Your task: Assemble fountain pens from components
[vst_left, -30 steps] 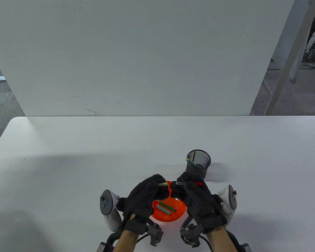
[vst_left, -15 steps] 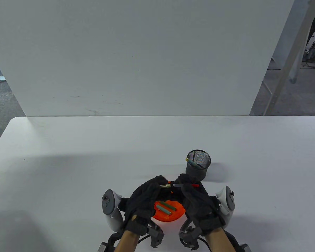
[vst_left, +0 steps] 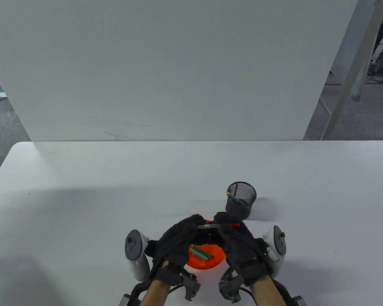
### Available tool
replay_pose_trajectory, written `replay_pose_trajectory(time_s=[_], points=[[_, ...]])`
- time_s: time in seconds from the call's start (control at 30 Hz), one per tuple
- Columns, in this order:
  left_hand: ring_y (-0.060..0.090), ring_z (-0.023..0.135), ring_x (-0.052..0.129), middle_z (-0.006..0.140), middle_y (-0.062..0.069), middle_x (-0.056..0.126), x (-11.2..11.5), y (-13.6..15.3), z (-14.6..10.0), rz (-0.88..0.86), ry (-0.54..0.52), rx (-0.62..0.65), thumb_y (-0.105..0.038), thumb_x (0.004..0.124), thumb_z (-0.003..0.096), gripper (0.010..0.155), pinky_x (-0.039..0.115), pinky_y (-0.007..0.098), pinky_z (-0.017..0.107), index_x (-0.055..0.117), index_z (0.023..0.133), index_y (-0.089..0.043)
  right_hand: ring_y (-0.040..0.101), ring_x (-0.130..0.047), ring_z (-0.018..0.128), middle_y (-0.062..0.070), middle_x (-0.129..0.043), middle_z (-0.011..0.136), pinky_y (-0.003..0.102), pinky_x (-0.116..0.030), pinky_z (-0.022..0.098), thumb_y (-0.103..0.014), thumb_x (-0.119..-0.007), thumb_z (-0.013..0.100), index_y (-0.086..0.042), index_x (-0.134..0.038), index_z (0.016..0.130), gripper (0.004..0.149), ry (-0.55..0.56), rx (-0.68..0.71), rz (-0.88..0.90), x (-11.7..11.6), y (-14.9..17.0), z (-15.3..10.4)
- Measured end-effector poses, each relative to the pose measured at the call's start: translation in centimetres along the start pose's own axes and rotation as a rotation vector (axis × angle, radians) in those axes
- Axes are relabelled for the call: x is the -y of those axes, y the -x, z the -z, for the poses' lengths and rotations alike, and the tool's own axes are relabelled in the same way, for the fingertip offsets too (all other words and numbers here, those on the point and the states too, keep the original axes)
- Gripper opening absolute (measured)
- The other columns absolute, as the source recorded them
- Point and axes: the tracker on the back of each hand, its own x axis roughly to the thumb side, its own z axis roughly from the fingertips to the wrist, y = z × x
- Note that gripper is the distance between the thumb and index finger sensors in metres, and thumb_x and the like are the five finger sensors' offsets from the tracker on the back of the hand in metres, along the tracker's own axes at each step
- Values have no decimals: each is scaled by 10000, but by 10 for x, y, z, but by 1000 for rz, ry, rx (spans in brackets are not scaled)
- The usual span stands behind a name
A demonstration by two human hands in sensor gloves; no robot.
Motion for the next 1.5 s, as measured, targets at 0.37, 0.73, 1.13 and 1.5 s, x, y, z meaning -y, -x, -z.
replay_pose_trajectory(time_s=[0.37,0.73,1.13,1.5], points=[[212,647,1041,855,23,961,6,-5,-1,29,14,18,-476,779,582,421,834,456,538,855,936,-262,300,-759,885,25,-752,886,584,-664,679,-441,-831,561,-326,-766,875,341,25,-1,-45,-3,-1,-3],[208,646,1036,860,19,957,4,-3,2,17,10,0,-474,775,588,422,831,452,540,847,942,-255,332,-703,927,40,-716,956,596,-656,684,-479,-789,581,-267,-701,1002,480,12,-10,-124,-4,3,-1],[196,653,1037,862,10,955,-42,-30,-3,-26,-228,139,-484,760,593,425,834,445,542,838,947,-263,297,-899,777,88,-844,935,516,-792,589,-495,-764,596,-179,-748,1021,530,78,-111,-1308,-8,0,30],[204,647,1039,858,16,959,-41,-35,-5,-81,-214,172,-481,764,591,425,834,450,539,842,945,-259,315,-811,836,56,-840,926,630,-647,675,-450,-822,555,-230,-797,980,479,-292,-370,-2154,-53,62,74]])
